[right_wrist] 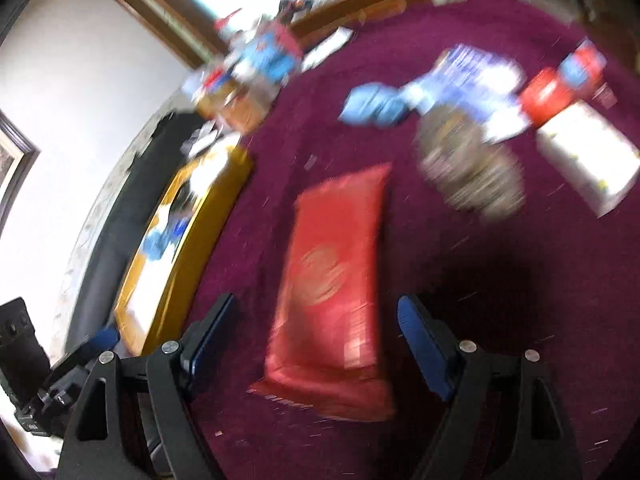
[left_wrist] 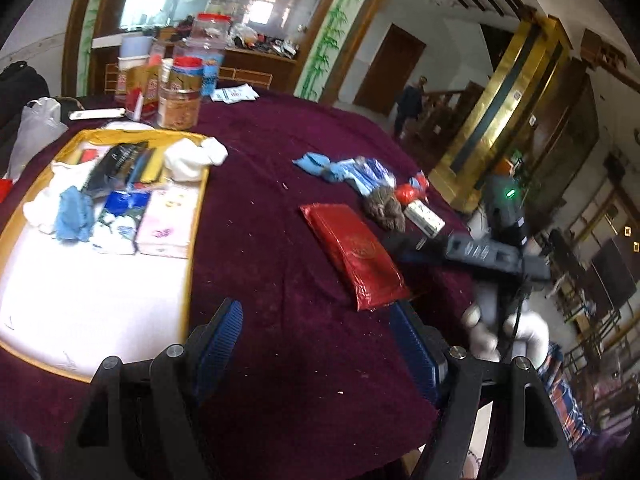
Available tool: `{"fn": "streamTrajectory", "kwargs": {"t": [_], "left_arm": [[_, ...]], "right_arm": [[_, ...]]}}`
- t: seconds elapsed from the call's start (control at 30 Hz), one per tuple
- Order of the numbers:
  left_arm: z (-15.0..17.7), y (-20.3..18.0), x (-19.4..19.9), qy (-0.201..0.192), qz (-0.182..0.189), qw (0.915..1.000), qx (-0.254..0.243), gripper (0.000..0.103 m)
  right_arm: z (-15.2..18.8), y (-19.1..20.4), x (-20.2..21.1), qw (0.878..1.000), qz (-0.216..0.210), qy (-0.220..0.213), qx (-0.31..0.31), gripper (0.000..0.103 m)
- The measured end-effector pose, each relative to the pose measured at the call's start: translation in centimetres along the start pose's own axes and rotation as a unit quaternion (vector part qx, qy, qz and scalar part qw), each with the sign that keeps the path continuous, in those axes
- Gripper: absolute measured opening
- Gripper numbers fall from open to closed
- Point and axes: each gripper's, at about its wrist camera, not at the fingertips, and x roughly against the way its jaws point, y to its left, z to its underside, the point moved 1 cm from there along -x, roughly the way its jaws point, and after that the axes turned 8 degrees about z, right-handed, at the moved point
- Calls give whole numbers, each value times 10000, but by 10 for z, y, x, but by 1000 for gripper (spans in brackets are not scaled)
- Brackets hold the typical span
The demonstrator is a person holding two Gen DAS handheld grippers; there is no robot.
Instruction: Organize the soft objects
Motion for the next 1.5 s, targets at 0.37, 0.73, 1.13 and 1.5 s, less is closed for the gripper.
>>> {"fn": "streamTrajectory", "kwargs": {"t": [0.37,0.73,1.13,1.5], "left_arm": [[-13,-20,-69,653,-47,9978,-68,79],[-42,-50,-181,986,-913,9882,-740,82],[-46,-40,-218,980,-1341,9813,-970,80],[-59,-4,-162,657,-399,9970,-27,61]], "right_arm": [[-17,-80,28,9886,1074,-581,-877,81],[-18,-117,31,9779,1025,-1010,-1519,81],[-16,-113,22,9832,877,-816,-1378,81],[-16,-109,21,9830,1072,-841,-1235,81]]}}
